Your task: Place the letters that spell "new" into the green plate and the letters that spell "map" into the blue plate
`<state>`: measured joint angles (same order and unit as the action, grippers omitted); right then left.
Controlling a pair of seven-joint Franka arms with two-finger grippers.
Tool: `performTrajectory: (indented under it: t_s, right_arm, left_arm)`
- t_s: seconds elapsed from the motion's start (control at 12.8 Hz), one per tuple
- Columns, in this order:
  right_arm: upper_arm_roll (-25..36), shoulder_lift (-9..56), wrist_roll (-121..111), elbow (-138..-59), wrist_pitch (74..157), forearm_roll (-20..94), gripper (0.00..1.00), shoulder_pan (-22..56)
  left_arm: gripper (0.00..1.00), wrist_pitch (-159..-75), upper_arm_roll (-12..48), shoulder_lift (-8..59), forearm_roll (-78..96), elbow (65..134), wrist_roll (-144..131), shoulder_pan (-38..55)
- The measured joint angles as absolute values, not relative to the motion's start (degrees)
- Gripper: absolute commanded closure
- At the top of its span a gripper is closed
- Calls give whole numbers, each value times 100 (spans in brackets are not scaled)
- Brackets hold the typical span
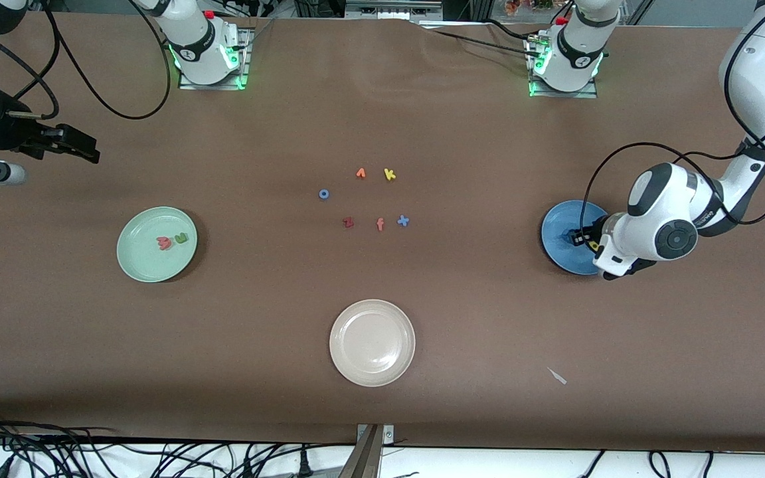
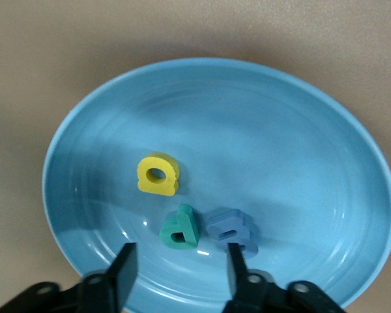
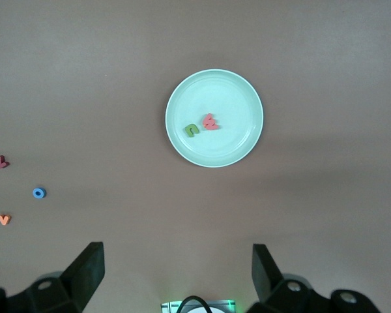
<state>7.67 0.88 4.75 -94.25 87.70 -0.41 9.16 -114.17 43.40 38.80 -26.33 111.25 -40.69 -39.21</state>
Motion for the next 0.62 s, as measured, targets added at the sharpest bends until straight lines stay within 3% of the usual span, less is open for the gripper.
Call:
performTrajectory:
  t_s: [0.62]
  right_arm:
    - [767,94,475,-9425,8767,-36,0,915]
  left_arm:
    - [0,-10604,5134,3549,-2633,9177,-3978,-3893]
